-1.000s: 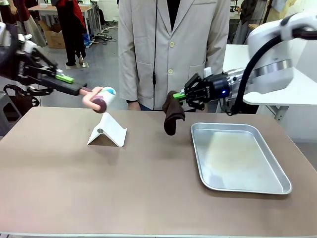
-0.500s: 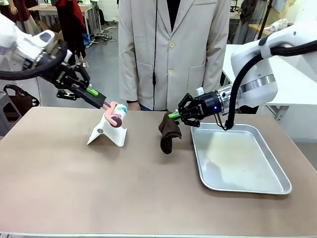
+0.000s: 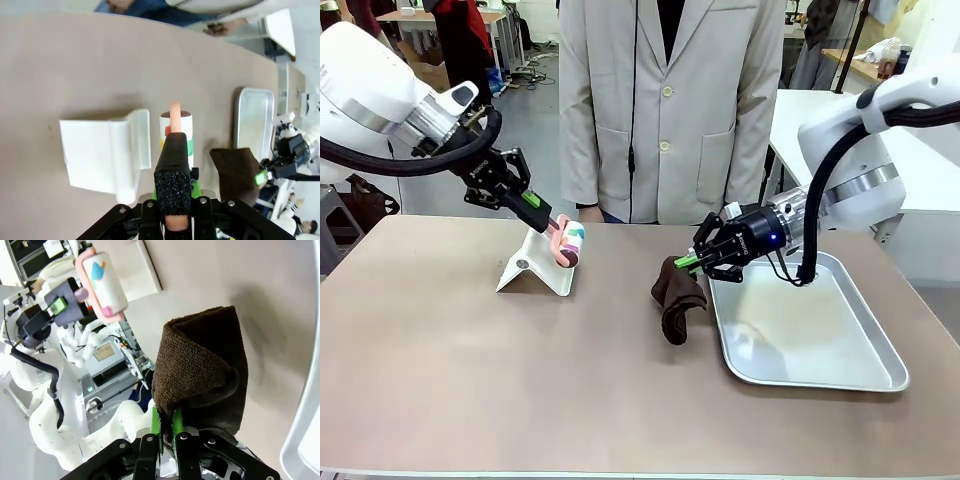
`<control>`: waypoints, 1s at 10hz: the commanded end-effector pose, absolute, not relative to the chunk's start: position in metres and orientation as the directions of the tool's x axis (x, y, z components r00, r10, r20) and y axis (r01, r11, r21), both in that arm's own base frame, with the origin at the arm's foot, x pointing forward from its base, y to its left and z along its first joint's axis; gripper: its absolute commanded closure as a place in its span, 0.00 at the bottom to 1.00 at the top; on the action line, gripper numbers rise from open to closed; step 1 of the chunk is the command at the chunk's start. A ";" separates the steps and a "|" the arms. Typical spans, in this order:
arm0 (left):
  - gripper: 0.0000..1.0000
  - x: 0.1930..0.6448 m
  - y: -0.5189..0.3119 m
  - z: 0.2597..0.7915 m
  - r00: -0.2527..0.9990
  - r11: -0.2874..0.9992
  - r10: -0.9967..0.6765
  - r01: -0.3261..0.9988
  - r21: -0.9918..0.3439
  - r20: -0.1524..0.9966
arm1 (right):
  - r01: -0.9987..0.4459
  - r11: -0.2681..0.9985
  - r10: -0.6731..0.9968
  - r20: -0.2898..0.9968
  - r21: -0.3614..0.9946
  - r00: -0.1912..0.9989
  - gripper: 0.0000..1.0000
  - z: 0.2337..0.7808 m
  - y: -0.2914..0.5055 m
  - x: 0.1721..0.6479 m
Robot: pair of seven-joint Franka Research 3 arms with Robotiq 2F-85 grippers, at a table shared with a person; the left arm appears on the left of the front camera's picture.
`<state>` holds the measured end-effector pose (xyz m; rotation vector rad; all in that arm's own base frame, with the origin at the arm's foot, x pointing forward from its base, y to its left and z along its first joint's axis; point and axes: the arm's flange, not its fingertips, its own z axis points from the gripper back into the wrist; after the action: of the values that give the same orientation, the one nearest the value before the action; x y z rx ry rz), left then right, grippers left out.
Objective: Clean the surface of the table.
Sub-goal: Return the Lint Roller and towel to their original positions.
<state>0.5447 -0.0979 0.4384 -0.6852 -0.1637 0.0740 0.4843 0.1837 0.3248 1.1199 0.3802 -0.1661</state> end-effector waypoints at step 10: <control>0.78 0.525 -0.092 0.427 0.969 0.799 0.163 -0.021 -0.600 0.184 | 0.198 0.453 -0.182 -0.127 0.869 0.975 0.90 0.319 0.223 0.501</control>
<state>0.5372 -0.0909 0.4308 -0.6600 -0.1965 0.0994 0.5037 0.2095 0.3316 1.0568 0.0953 -0.2162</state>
